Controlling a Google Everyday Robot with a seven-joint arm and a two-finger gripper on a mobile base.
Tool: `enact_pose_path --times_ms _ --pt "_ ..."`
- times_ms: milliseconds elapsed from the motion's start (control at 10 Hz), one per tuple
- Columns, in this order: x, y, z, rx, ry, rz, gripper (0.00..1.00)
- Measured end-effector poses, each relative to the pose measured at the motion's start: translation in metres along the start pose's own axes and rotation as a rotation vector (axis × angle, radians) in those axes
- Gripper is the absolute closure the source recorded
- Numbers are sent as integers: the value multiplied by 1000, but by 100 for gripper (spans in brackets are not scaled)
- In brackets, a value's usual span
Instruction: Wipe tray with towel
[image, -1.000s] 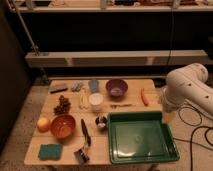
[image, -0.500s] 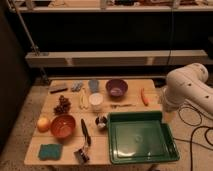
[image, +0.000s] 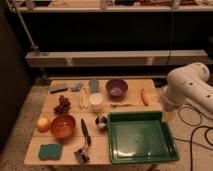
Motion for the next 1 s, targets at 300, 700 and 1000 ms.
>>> enact_pose_path --times_ms 300,700,1000 --pt "-49 -58 -31 89 -71 -74 35" --pt "-153 -133 -64 195 -196 -196 35" --pt "-223 -149 -71 251 -295 -269 35"
